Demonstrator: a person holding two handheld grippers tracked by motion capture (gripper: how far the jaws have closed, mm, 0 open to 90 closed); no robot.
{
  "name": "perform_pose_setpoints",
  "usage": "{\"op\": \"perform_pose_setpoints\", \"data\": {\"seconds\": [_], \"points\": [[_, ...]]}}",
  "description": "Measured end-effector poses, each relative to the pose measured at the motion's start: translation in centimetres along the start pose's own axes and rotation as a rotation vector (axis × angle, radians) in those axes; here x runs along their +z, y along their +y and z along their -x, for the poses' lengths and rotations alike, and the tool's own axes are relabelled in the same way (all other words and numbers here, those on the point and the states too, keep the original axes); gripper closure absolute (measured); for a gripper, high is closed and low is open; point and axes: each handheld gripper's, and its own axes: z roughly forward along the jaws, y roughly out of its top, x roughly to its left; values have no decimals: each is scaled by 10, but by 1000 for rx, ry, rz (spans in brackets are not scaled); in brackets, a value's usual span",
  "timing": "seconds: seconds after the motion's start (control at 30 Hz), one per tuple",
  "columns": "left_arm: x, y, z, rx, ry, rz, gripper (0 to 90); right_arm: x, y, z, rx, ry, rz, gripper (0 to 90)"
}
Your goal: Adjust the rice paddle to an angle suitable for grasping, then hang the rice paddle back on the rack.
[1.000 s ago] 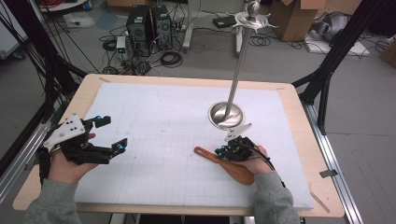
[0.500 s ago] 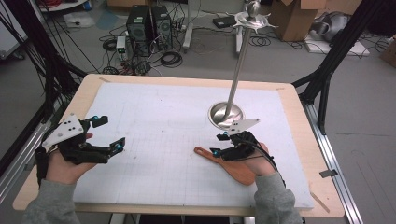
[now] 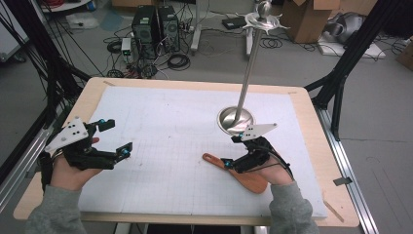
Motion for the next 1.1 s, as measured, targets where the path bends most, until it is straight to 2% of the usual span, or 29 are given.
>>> {"op": "perform_pose_setpoints", "data": {"seconds": [0.4, 0.43, 0.67, 0.77, 0.83, 1.07, 1.1], "points": [[0, -2, 1, -1, 5, -10, 56, 1, 2, 2, 5, -13, -23, 104], [0, -2, 1, -2, 6, -11, 56, 4, 1, 2, 15, -20, -47, 104], [2, -3, 2, 1, 2, -16, 56, 13, 1, -1, 11, -30, -97, 104], [2, -3, 2, 0, 0, -17, 56, 22, 0, -3, 8, -37, -148, 104], [2, -3, 3, -2, -3, -17, 56, 22, 0, -2, 5, -38, -154, 104], [1, -5, 4, -1, 1, -24, 56, 36, -3, -2, 6, -33, -231, 107], [0, -5, 4, -1, 2, -24, 56, 40, -4, -1, 9, -28, -246, 140]]}}
